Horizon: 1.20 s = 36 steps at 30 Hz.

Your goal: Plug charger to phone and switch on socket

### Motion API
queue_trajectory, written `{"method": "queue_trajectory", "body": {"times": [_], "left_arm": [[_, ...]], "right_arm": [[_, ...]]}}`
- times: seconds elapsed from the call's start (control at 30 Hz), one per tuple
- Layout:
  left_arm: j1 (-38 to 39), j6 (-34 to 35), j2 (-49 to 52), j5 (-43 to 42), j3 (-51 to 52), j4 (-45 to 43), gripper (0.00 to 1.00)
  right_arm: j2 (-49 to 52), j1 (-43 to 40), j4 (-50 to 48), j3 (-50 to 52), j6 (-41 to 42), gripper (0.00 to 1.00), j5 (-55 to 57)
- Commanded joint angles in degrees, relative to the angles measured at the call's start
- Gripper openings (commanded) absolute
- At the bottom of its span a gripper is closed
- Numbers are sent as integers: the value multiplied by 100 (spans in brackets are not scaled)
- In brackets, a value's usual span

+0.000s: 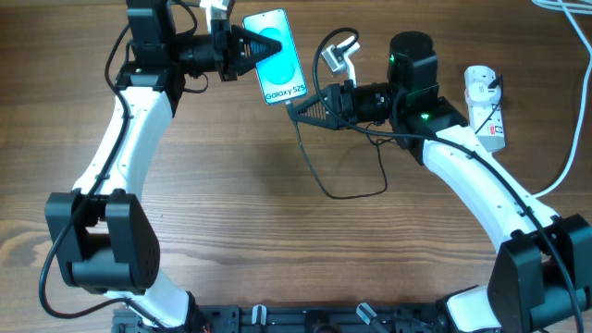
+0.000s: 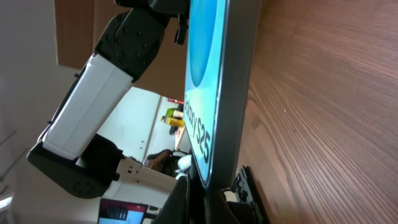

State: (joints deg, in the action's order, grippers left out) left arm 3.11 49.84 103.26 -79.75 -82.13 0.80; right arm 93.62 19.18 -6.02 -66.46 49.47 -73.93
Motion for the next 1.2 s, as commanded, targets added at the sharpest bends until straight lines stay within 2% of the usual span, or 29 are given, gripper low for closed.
{"method": "queue_trajectory", "body": {"times": [0.0,0.7,1.17], "left_arm": [[205,-162,-127,-459,-39,0,4],[243,-138,-127,-463,-39,26,4],[240,-142,-127,-748,-39,-4,4]], "right_arm": [[-20,-116,-103,-48,63,4,691],[-20,-116,-168,-48,195,4,1119],[-20,-177,-168,-48,-142,4,444]]}}
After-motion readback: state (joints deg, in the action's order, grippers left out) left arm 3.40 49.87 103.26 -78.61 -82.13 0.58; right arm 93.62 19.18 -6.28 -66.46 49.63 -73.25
